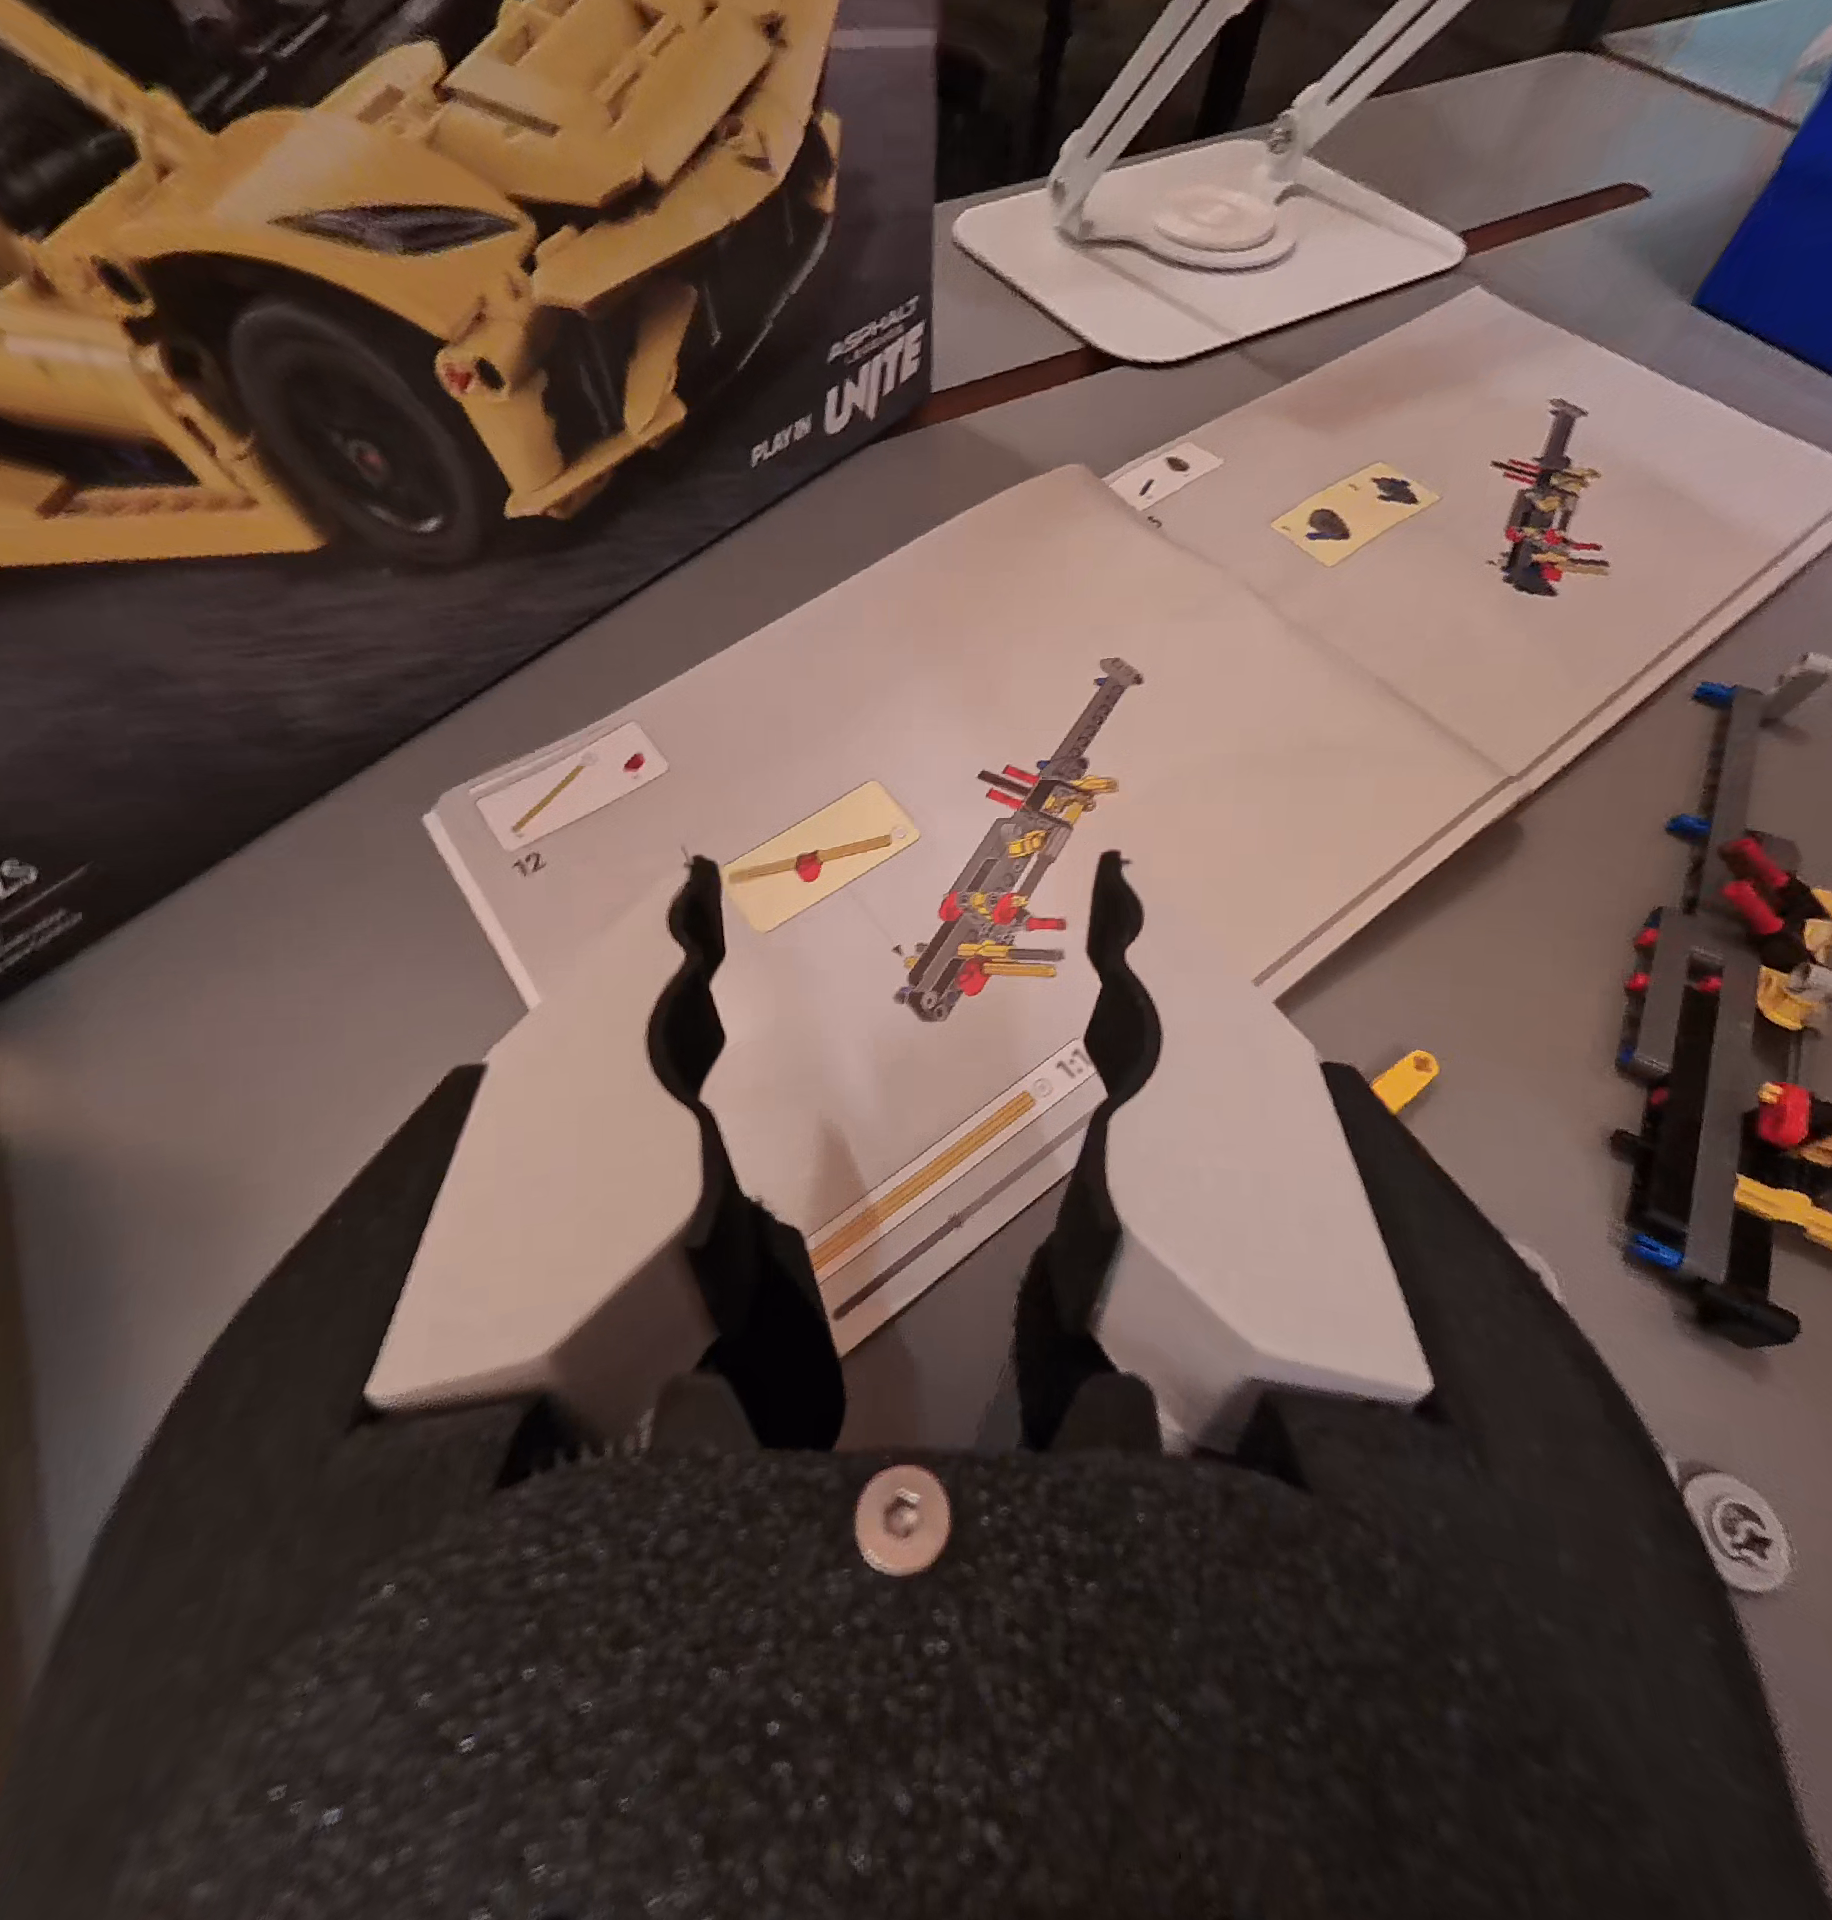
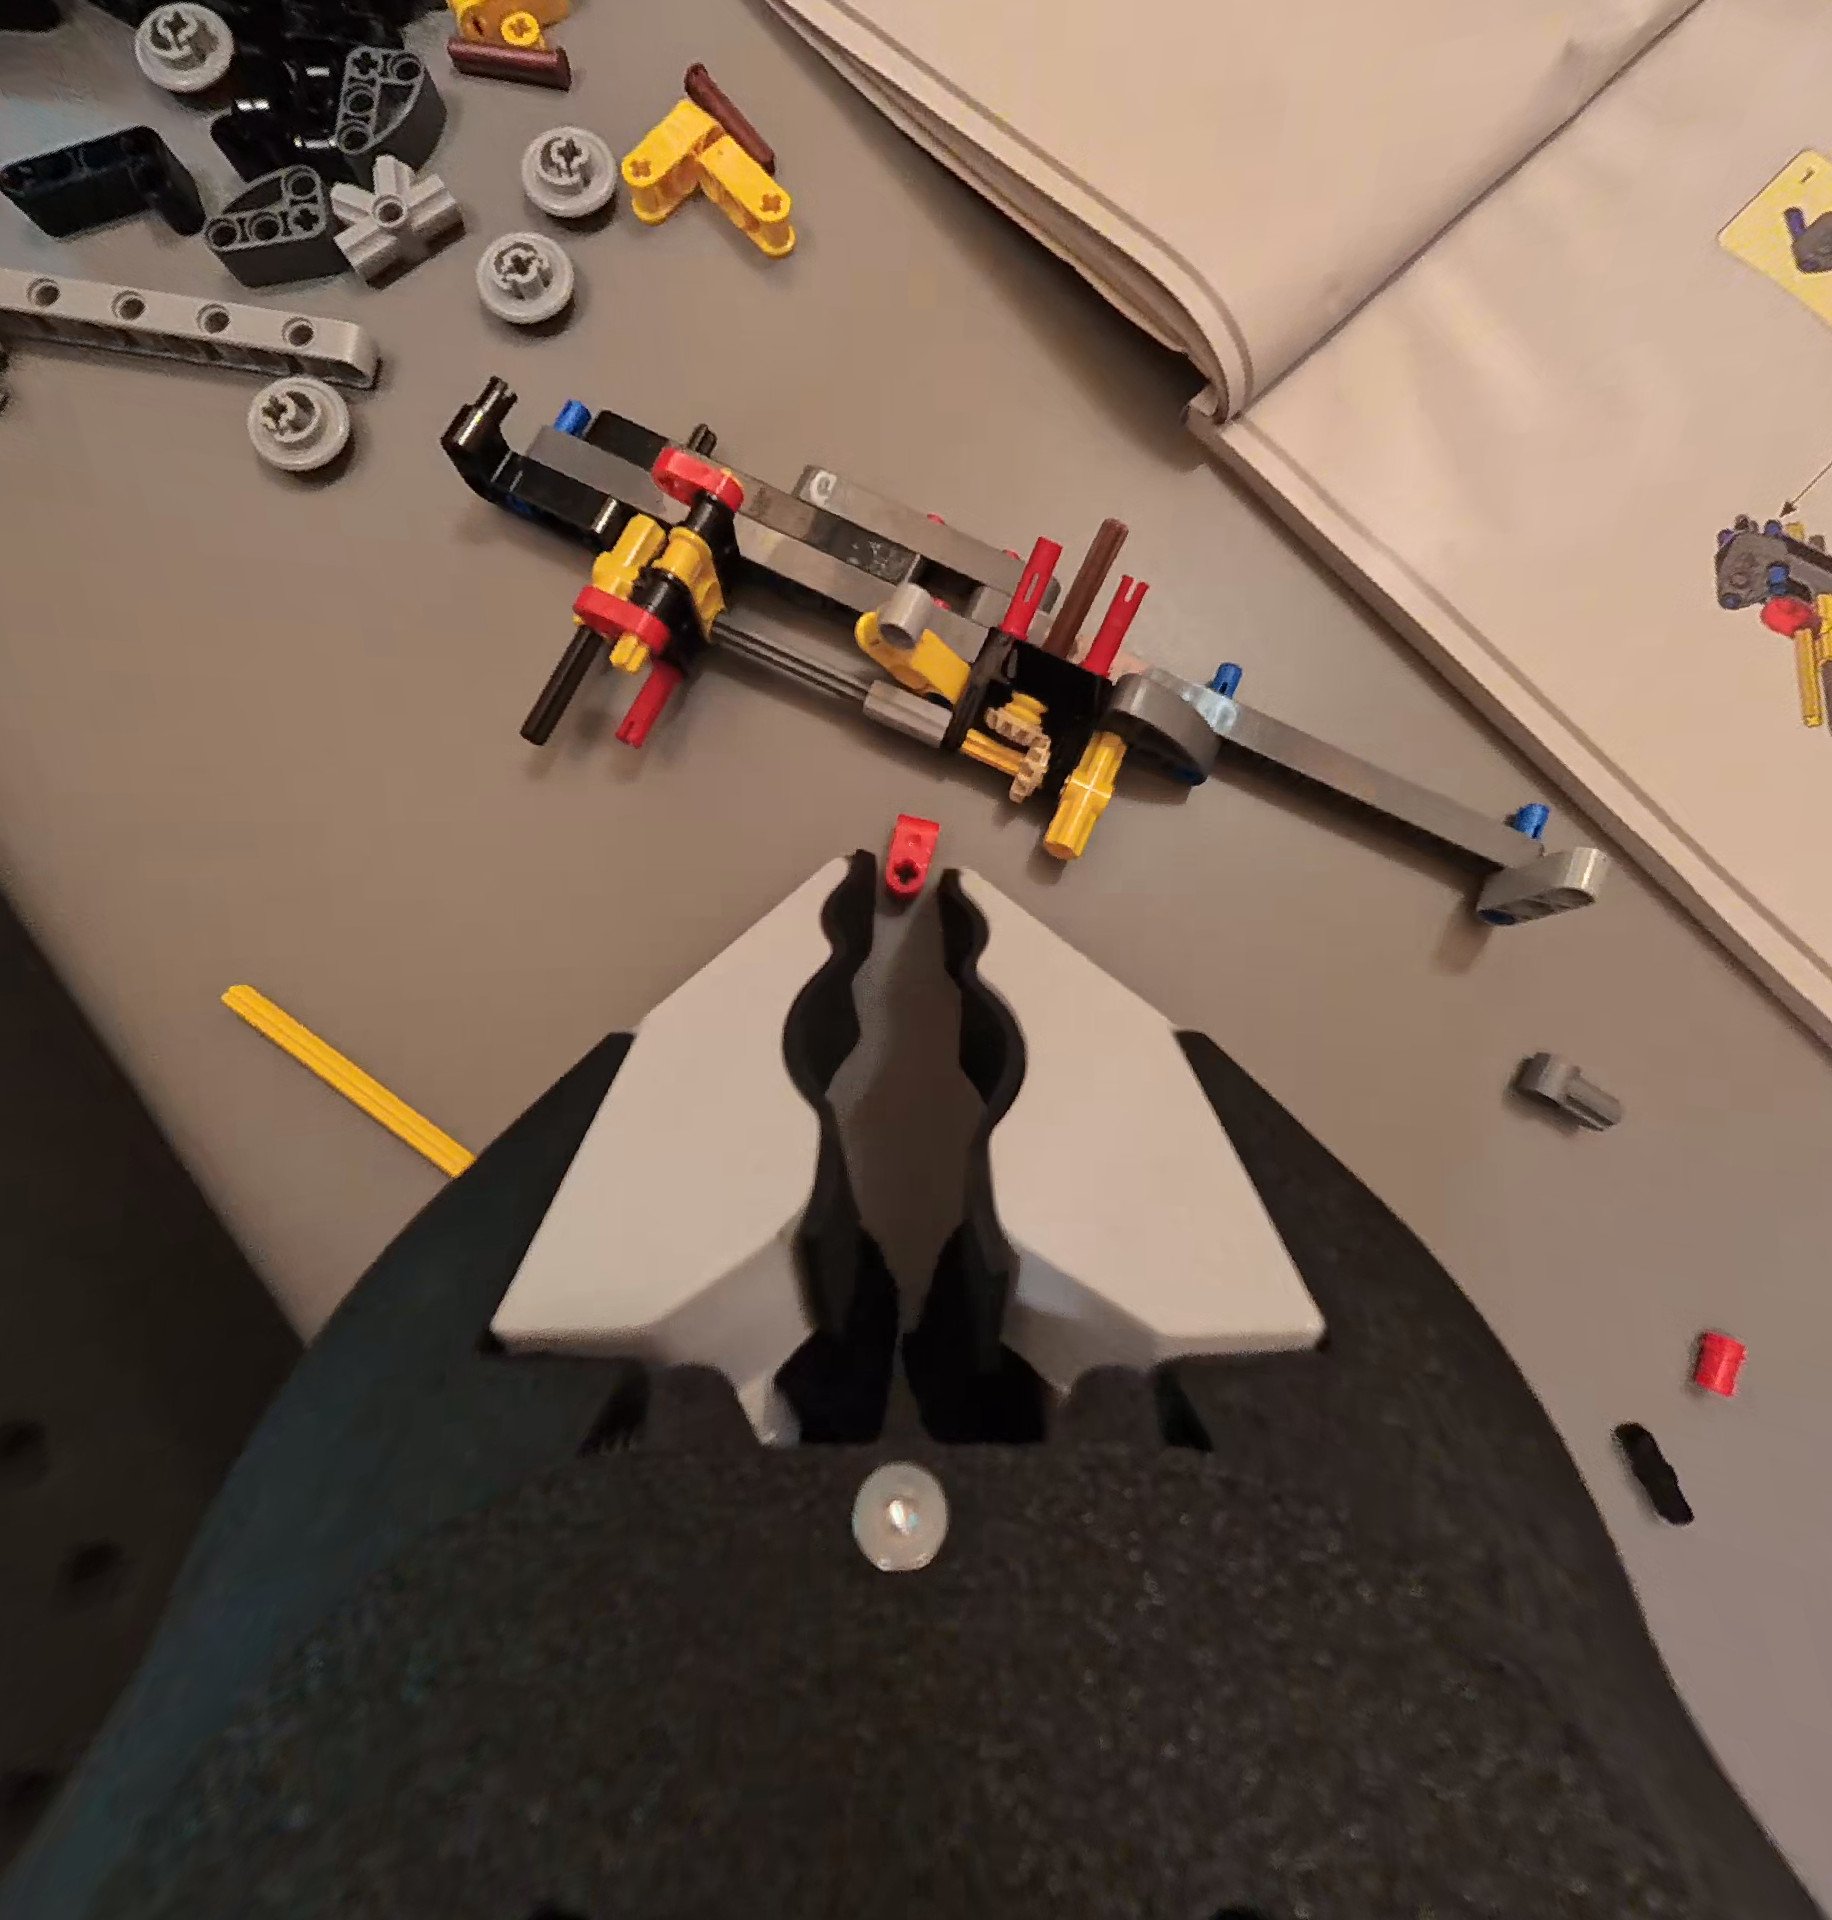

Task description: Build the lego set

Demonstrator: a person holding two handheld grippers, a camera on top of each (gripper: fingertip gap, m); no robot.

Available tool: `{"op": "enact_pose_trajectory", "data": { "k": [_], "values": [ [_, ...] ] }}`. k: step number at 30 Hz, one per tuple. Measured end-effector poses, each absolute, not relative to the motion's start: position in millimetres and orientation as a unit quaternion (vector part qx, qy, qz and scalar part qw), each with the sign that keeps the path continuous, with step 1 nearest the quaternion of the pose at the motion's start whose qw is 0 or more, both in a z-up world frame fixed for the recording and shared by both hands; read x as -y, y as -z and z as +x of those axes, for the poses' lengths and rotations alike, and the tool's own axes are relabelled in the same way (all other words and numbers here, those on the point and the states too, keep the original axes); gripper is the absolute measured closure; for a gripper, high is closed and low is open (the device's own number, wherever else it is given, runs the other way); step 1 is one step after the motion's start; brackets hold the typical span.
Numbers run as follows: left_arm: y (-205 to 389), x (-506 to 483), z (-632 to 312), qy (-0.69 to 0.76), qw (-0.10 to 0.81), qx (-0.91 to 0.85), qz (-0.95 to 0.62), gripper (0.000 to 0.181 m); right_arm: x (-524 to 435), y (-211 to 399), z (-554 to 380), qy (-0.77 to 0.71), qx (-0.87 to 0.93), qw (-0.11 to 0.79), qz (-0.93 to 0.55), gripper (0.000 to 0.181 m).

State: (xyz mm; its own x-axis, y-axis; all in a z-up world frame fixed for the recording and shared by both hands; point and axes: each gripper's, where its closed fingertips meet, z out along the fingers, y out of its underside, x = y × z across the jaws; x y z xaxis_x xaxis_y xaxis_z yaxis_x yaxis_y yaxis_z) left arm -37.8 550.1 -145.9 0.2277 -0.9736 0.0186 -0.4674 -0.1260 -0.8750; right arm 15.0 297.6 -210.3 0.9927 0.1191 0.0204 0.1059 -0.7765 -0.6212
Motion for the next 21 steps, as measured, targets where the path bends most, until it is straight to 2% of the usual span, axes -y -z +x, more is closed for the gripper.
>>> {"op": "enact_pose_trajectory", "data": {
  "k": [3,5,8,11,15,21],
  "values": [
    [138,-538,-33,0.323,0.407,-0.557,-0.648,0.123,-291,202,17,-0.011,0.053,0.342,-0.938,0.167],
    [132,-533,-33,0.315,0.431,-0.570,-0.624,0.139,-285,195,18,-0.012,0.047,0.356,-0.933,0.165],
    [125,-534,-35,0.273,0.489,-0.577,-0.594,0.141,-274,190,20,-0.018,0.032,0.369,-0.929,0.165],
    [140,-523,-37,0.261,0.436,-0.595,-0.623,0.129,-263,192,19,-0.025,0.019,0.374,-0.927,0.165],
    [149,-494,-41,0.293,0.379,-0.612,-0.629,0.126,-256,196,16,-0.028,0.014,0.377,-0.926,0.165],
    [142,-431,-53,0.350,0.309,-0.648,-0.602,0.139,-257,198,13,-0.028,0.022,0.379,-0.925,0.165]
  ]
}}
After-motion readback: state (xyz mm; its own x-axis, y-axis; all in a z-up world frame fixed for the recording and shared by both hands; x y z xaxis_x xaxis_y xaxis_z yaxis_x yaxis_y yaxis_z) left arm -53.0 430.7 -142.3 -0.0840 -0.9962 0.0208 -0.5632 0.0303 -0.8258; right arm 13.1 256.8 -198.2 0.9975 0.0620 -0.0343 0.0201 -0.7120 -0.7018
